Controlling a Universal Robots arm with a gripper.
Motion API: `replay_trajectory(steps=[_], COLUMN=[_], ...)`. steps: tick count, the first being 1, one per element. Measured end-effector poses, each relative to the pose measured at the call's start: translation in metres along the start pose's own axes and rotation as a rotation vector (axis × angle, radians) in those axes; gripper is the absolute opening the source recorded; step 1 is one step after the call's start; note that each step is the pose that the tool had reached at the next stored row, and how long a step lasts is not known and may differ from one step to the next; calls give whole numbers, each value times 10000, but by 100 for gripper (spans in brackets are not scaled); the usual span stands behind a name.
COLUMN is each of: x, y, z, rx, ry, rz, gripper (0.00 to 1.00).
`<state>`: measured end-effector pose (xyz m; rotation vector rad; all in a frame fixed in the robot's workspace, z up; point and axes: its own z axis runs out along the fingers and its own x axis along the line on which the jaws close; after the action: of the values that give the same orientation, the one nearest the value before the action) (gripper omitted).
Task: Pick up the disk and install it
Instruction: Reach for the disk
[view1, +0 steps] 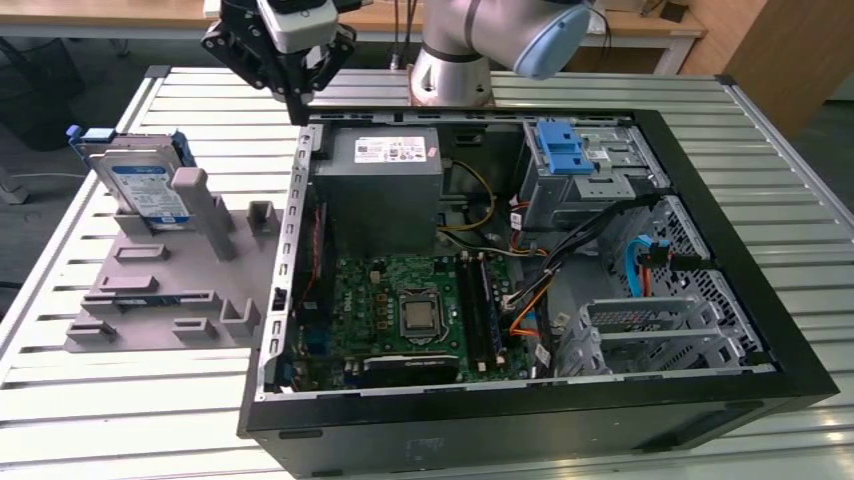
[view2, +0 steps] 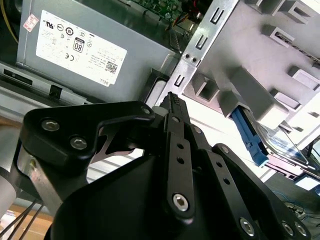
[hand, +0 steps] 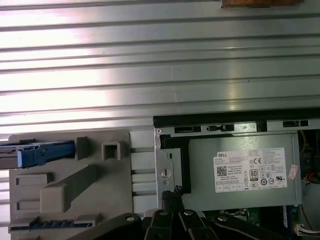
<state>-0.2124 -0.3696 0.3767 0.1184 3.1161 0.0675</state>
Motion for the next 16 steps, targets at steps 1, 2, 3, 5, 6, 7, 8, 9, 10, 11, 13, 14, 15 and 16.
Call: replay_trajectory(steps=[1, 2, 3, 5, 6, 7, 8, 9, 10, 11, 13, 14, 15, 16], x=[12, 22, 33, 56, 66, 76, 86, 96, 105, 114, 132, 142, 152, 161], y=[0, 1, 2, 3, 4, 4, 4, 5, 5, 5, 6, 6, 6, 7], z=[1, 2, 2, 5, 5, 6, 7, 8, 10, 11, 12, 13, 14, 15], rx=[0, 0, 1, 0, 0, 0, 0, 0, 0, 1, 1, 2, 2, 2], ry=[0, 2, 5, 6, 8, 9, 11, 12, 13, 14, 16, 17, 18, 19], rz=[-1, -1, 0, 0, -1, -1, -1, -1, -1, -1, 0, 0, 0, 0], gripper=[11, 11, 11, 11, 11, 11, 11, 11, 11, 11, 11, 11, 11, 11])
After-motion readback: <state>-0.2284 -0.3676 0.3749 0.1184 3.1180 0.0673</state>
